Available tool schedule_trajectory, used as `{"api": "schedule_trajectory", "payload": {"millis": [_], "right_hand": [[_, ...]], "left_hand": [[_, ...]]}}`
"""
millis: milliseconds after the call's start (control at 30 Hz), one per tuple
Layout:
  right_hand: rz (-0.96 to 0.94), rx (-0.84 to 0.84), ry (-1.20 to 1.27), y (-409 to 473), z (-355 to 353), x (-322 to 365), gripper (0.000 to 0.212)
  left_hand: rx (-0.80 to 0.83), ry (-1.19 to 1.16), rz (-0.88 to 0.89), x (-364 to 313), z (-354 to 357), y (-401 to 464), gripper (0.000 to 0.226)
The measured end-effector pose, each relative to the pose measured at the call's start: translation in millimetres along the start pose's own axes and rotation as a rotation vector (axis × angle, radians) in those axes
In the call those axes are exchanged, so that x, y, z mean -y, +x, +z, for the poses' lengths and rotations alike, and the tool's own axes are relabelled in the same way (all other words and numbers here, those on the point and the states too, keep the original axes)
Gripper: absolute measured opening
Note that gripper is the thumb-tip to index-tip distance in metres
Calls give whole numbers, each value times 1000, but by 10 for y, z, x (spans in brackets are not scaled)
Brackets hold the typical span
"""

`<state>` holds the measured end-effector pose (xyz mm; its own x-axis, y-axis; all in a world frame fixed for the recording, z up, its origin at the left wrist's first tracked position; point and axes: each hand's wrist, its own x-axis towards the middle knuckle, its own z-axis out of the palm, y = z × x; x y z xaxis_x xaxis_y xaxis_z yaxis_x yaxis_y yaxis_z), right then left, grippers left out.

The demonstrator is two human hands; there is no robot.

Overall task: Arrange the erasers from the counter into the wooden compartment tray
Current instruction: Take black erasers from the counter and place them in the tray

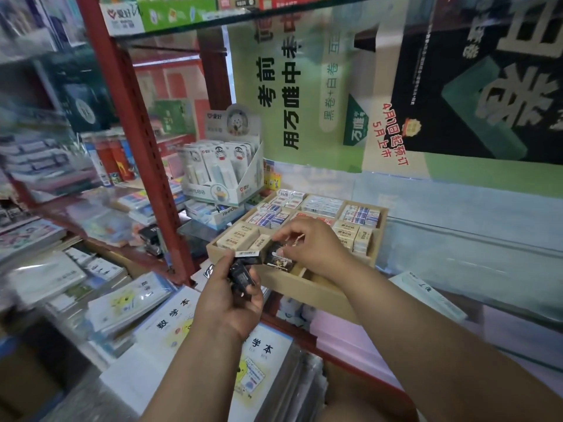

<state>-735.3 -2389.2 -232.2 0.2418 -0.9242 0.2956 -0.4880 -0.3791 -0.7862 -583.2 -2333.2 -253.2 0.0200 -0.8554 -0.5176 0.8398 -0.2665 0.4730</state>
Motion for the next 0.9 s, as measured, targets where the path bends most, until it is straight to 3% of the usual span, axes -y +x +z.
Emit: {"api": "schedule_trajectory", "payload": {"millis": [100,200,367,567,700,900], "right_hand": [[-98,120,117,-150,-28,144,38],[-174,102,83,-238,-16,196,37],[2,10,128,-243,-92,205,14],[63,-3,133,-209,-107,158,14],[75,-69,-68,-153,-122,54,9],[96,54,-300,-33,-24,23,4]], "left_hand": [[21,29,-11,57,70,-4,24],[43,48,-19,126,108,-16,21],[92,-5,-15,147,172,-95,10],[106,-10,-2,156,169,-115,15],[69,-143,0,122,92,-73,13],[130,-261,49,54,67,-100,18]]}}
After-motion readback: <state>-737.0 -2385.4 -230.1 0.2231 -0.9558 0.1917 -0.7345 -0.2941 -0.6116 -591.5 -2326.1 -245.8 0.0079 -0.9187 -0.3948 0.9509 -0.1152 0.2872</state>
